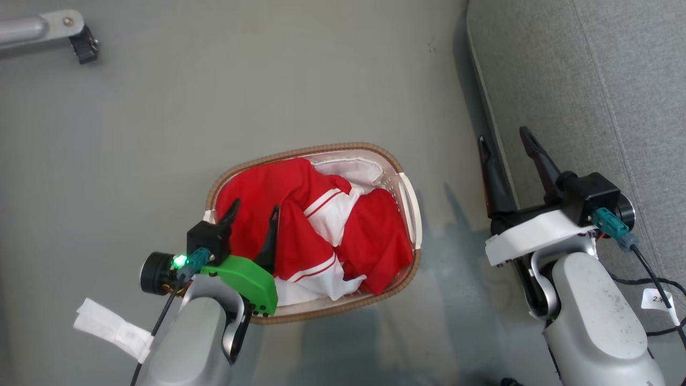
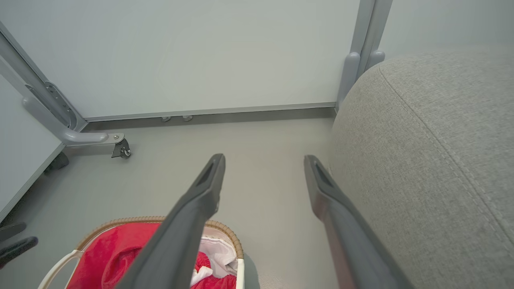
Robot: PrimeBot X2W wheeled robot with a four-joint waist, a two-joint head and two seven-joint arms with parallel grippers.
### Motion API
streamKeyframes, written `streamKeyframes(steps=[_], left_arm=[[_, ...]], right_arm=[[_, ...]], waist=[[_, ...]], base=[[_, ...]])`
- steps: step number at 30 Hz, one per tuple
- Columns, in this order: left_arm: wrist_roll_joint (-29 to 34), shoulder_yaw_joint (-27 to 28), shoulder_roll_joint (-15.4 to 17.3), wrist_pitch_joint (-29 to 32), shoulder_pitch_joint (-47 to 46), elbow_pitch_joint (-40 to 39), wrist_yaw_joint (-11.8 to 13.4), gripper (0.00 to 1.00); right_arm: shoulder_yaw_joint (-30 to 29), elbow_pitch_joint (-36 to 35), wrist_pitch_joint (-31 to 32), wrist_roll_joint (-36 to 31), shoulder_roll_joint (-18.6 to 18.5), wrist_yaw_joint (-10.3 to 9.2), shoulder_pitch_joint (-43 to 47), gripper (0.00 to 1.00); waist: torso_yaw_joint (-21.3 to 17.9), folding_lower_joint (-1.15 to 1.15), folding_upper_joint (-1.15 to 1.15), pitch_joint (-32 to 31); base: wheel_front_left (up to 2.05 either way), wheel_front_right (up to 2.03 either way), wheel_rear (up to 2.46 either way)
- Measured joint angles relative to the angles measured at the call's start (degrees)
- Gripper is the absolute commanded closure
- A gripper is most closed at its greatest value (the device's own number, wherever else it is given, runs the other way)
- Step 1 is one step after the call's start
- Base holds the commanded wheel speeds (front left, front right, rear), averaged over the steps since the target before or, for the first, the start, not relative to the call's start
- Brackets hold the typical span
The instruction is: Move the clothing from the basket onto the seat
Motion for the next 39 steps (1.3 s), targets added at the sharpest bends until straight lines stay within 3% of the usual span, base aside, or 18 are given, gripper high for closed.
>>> streamKeyframes(steps=[12,22,39], left_arm=[[0.9,-3.6,0.0,0.0,-12.3,15.8,1.0,0.00],[2.3,-4.3,-0.1,0.3,-20.4,29.1,5.4,0.00],[-0.8,-4.5,0.0,1.6,-25.7,33.0,10.3,0.00]], right_arm=[[4.9,-1.5,0.0,3.4,0.0,0.00,-2.9,0.00],[7.3,-2.1,0.0,4.2,0.0,0.00,-3.8,0.00],[10.1,-3.1,0.0,5.6,0.0,0.00,-4.5,0.00]], waist=[[-4.2,0.00,0.00,8.5],[-7.9,0.00,0.00,13.7],[-10.2,0.01,0.00,18.6]], base=[[0.00,0.00,0.00],[0.00,0.00,0.00],[0.00,0.00,0.00]])
